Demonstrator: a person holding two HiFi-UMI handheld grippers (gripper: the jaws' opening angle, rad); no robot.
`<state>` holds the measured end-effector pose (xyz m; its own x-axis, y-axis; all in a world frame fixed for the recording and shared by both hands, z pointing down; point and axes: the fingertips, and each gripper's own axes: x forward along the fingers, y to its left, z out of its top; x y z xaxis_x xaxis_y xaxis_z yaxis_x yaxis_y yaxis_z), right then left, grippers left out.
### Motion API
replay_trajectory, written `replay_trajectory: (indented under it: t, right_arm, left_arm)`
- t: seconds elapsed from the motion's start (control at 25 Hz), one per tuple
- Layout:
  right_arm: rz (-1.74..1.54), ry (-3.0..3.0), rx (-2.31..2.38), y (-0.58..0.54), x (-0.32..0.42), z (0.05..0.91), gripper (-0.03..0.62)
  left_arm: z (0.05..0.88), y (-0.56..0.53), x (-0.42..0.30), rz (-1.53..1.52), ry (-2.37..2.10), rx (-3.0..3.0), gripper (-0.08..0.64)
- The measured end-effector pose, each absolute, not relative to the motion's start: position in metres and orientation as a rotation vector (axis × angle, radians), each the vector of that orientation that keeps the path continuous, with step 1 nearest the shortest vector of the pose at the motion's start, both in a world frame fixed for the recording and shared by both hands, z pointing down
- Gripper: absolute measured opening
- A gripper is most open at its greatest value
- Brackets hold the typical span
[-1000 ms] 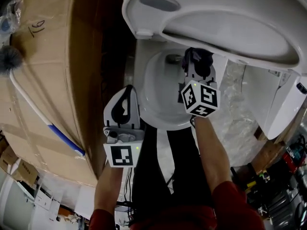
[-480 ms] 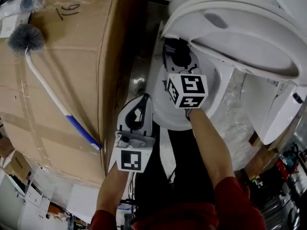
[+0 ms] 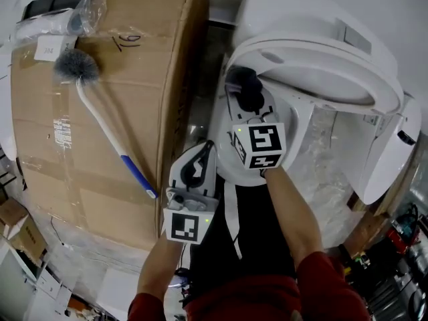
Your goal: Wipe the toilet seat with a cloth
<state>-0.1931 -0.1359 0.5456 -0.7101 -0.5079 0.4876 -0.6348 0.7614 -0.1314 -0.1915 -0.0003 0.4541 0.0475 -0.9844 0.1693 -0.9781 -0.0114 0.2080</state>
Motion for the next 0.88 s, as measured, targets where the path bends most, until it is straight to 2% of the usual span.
replay_trajectory:
  t: [0.52, 0.88]
  right_arm:
    - [0.3, -2.612, 0.903, -0.152, -0.184, 0.386, 0.084]
    - [0.233, -2.621, 1.004, -0.18, -0.135, 0.308, 0.084]
  left_arm:
    - [0.323, -0.024, -0.193, -0.079, -2.092, 2.094, 0.011]
    - [0.268, -0.034, -0.161, -0.043, -2.089, 2.168, 0.011]
